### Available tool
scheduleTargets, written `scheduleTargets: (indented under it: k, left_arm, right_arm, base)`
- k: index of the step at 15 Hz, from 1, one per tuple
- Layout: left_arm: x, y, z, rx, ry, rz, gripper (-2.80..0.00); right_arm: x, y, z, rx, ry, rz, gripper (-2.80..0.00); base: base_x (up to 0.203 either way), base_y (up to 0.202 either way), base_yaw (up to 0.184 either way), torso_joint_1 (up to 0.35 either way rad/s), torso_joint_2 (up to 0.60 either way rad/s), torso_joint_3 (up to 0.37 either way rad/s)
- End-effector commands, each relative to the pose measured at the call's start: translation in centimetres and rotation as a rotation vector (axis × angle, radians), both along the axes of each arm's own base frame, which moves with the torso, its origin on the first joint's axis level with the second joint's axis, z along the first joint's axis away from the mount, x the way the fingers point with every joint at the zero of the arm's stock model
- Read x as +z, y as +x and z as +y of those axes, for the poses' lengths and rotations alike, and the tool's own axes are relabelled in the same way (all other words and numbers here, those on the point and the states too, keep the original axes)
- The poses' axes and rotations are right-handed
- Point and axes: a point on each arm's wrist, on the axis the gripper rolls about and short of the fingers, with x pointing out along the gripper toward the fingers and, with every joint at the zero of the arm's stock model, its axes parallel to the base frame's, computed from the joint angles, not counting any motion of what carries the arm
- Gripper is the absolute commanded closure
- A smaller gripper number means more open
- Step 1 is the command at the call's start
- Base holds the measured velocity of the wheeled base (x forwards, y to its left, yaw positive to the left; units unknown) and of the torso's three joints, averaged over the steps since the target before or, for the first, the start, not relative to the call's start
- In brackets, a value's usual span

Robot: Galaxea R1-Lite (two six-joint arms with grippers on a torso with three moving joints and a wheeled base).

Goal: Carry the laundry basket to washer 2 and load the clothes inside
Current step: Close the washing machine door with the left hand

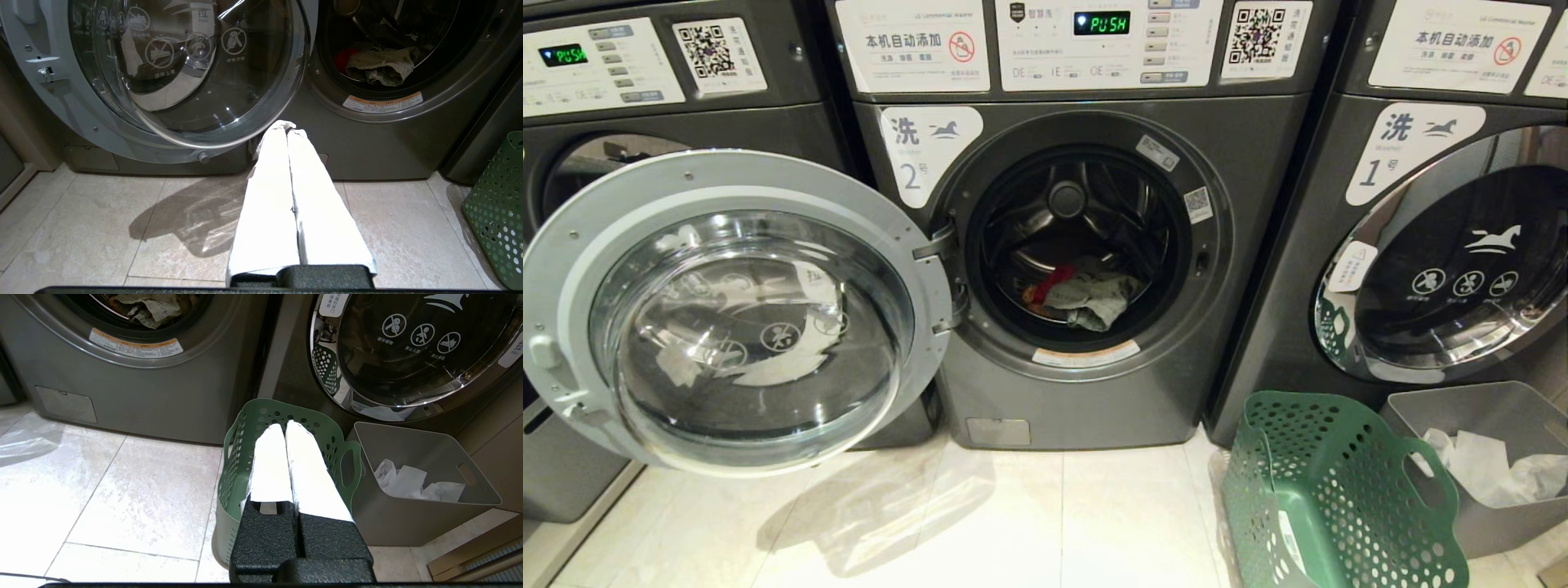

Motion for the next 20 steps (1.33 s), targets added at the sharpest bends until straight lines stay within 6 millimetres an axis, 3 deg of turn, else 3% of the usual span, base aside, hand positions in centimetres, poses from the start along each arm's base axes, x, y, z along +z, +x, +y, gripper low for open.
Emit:
scheduleTargets:
  k: [1, 11, 13, 17, 18, 20]
  left_arm:
    - [-1.1, 0.3, 0.0, 0.0, -0.001, 0.039, 0.0]
    - [-1.1, 0.3, 0.0, 0.003, -0.004, 0.039, 0.0]
    - [-0.3, 0.2, 0.0, 0.002, -0.002, -0.005, 0.0]
    - [6.6, -1.2, 0.3, 0.125, -0.022, -0.087, 0.0]
    - [8.3, -0.3, 0.4, 0.156, -0.025, -0.041, 0.0]
    - [13.4, 3.3, 0.5, 0.214, -0.029, 0.046, 0.0]
  right_arm:
    - [0.0, 0.0, 0.0, 0.0, -0.002, 0.0, 0.0]
    - [0.0, 0.0, 0.0, 0.0, -0.002, 0.0, 0.0]
    - [0.0, 0.0, 0.0, 0.0, -0.002, 0.0, 0.0]
    - [0.0, 0.0, 0.0, 0.0, -0.002, 0.0, 0.0]
    - [0.0, 0.0, 0.0, 0.0, -0.002, 0.0, 0.0]
    - [0.0, 0.0, 0.0, 0.0, -0.002, 0.0, 0.0]
  base:
    - [0.0, 0.0, 0.0, 0.0, 0.0, 0.0]
    - [0.0, 0.0, 0.0, 0.0, 0.0, 0.0]
    - [0.0, 0.0, 0.0, 0.0, 0.0, 0.0]
    - [0.0, 0.0, 0.0, 0.0, 0.0, 0.0]
    - [0.0, 0.0, 0.0, 0.0, 0.0, 0.0]
    - [0.0, 0.0, 0.0, 0.0, 0.0, 0.0]
